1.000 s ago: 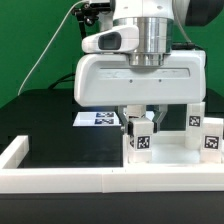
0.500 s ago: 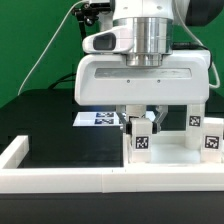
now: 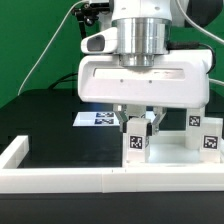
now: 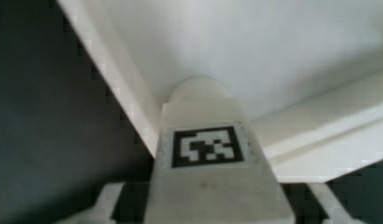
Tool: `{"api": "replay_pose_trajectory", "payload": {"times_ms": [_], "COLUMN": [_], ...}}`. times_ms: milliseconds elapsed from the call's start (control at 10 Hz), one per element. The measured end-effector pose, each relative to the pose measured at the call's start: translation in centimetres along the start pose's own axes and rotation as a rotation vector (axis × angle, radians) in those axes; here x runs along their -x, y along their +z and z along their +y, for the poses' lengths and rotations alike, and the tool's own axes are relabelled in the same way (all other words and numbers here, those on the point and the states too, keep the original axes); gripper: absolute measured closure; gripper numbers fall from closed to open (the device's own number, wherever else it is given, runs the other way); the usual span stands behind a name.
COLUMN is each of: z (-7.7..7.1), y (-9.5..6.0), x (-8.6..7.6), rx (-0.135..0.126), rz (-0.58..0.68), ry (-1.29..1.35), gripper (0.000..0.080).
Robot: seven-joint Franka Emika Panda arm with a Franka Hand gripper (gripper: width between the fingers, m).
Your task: Assemble square table
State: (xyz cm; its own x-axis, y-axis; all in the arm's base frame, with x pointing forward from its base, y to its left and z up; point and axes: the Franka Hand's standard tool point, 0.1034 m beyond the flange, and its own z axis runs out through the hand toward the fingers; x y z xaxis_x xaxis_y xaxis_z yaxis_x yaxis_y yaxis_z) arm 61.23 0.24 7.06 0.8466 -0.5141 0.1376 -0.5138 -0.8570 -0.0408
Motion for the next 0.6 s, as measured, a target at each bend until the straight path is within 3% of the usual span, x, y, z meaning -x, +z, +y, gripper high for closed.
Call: {"api": "replay_pose_trajectory", "payload": {"times_ms": [300,600], "z": [0.48,0.63], "y": [-0.03,-0.02], "x": [0.07,0.1], "rx": [0.026,0.03], "rz": [0.0,0.002], "ry": [0.126,0.125], "gripper": [0.0478,0.0461]}}
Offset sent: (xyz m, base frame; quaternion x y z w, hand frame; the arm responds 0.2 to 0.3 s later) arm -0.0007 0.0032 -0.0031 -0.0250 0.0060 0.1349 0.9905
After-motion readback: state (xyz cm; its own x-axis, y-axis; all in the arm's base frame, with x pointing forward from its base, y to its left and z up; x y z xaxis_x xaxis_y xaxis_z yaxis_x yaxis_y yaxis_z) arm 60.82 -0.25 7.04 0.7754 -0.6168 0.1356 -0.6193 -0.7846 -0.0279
